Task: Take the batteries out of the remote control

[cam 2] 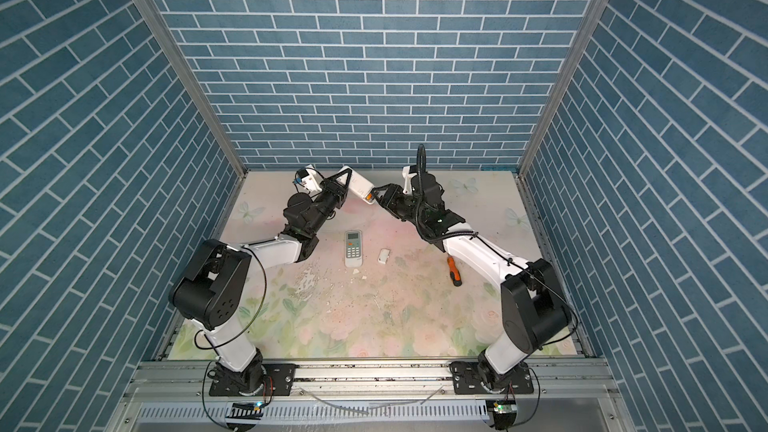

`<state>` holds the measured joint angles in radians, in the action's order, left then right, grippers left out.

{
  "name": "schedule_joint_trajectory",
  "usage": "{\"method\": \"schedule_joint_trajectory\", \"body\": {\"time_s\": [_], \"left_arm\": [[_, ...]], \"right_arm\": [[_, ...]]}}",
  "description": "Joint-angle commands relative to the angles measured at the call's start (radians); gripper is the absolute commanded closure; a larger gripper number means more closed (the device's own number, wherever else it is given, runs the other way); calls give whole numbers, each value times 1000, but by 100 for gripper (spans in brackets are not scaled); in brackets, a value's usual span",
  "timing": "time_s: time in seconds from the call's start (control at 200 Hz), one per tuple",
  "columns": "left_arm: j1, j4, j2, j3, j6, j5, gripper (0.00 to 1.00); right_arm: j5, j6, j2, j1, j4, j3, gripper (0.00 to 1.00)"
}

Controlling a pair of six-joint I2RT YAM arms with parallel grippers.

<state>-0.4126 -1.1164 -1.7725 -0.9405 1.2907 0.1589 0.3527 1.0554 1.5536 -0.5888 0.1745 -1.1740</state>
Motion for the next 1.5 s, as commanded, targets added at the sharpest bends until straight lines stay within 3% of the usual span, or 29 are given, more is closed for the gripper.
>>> {"method": "schedule_joint_trajectory", "body": {"time_s": [0.0, 0.215, 0.46, 0.645, 0.785, 0.835, 1.04, 1.215, 1.305, 1.38, 1.495], "left_arm": [[14, -23, 29, 31, -26, 15, 100], [17, -47, 17, 68, -11, 37, 100], [13, -81, 27, 133, -9, 93, 100], [6, -129, 30, 209, -17, 106, 100], [-12, -162, 36, 291, -14, 70, 100], [-28, -161, 42, 316, -19, 53, 100], [-103, -69, 197, 502, -85, -118, 100], [-181, 144, 452, 619, -159, -264, 100], [-270, 328, 618, 661, -204, -397, 100], [-349, 472, 744, 696, -228, -526, 100], [-413, 547, 855, 776, -196, -647, 100]], "right_arm": [[-27, -126, -98, 16, -156, 32, 49], [-126, -353, -205, 63, -577, -7, 49], [-356, -531, -230, 114, -970, 3, 51], [-450, -543, -197, 122, -1016, 28, 52], [-237, -515, -230, 109, -819, 71, 52], [-240, -529, -212, 80, -814, 43, 51], [-348, -675, -77, -92, -924, -144, 41], [-277, -788, -13, -166, -878, -186, 30], [-271, -809, 14, -174, -879, -201, 29], [-197, -824, 15, -178, -859, -190, 29], [-163, -827, 4, -188, -812, -148, 29]]}}
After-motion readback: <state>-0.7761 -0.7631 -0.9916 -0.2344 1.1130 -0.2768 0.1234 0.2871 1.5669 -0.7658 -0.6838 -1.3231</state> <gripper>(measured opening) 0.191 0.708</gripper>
